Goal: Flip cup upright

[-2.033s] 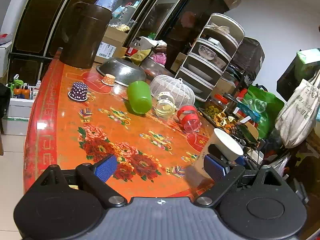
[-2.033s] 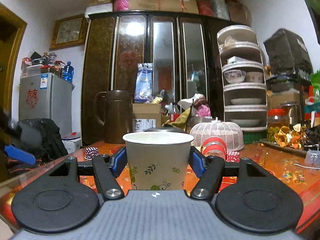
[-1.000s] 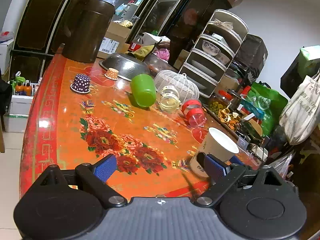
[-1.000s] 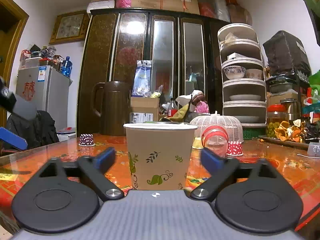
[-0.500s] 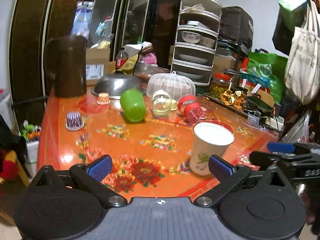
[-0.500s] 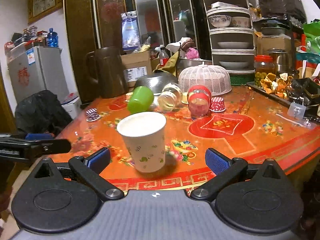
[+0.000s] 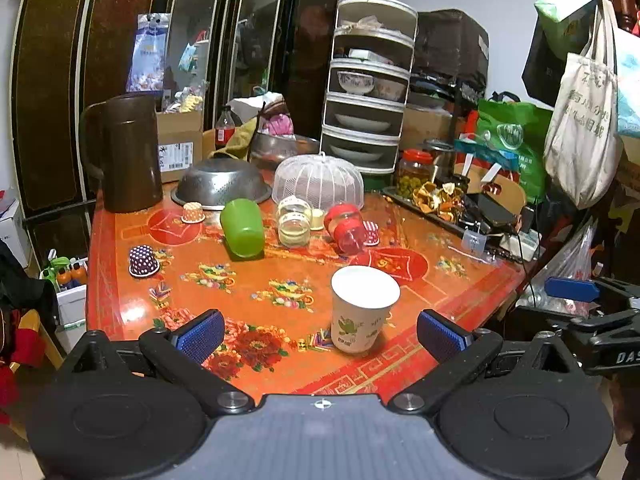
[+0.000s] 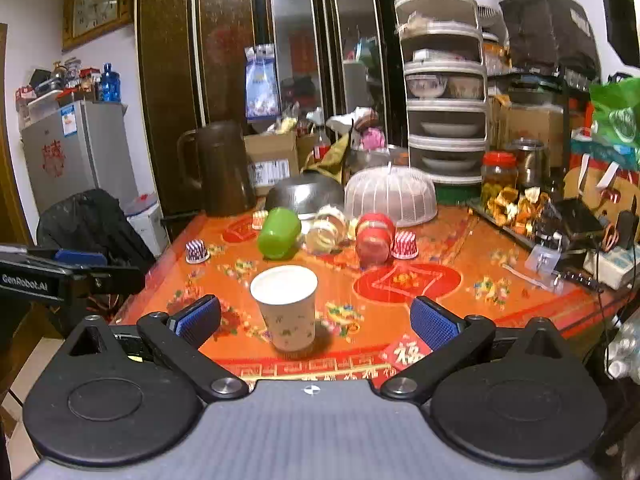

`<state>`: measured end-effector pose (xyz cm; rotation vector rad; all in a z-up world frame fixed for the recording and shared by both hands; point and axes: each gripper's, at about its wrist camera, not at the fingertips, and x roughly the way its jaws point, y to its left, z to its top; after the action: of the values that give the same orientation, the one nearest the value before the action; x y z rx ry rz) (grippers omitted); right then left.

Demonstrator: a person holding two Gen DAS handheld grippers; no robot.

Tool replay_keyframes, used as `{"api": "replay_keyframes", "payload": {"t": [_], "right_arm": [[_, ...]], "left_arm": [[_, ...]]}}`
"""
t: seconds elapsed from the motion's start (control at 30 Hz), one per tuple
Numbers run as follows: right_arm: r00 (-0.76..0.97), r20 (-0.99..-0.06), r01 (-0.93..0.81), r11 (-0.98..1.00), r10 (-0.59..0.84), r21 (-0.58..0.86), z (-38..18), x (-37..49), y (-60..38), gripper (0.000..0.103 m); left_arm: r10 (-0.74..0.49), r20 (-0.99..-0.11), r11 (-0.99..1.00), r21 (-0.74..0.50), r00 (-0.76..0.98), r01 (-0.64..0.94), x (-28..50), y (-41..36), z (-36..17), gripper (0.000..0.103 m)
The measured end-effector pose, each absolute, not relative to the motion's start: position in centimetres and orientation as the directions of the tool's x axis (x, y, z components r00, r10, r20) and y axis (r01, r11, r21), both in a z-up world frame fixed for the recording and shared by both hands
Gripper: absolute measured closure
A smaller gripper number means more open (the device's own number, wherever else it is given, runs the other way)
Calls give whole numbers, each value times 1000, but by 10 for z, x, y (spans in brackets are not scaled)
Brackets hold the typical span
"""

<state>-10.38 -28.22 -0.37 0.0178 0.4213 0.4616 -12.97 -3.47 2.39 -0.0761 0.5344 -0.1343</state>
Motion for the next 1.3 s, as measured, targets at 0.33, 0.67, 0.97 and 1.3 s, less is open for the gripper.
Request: {"api": "replay_keyframes", "payload": {"t": [0.33,0.67,0.97,1.3], "right_arm": [[789,-402,-462,880,465,113,-13,-103,-275,1],[790,-393,-468,877,471,110,-14,-104,-273,1],[789,-385,-474,873,479,115,-12,-103,-272,1],[787,-386,-473,872,481,121,-12,-102,-272,1]], "left_arm": [[-104,-519,994,-86,848,70,-130,-36,20,0],[-93,-525,995,-83,846,58,-127,-36,18,0],[-90,-521,995,-83,849,54,-128,-37,19,0],[-91,-526,995,-86,845,53,-128,-38,17,0]]}}
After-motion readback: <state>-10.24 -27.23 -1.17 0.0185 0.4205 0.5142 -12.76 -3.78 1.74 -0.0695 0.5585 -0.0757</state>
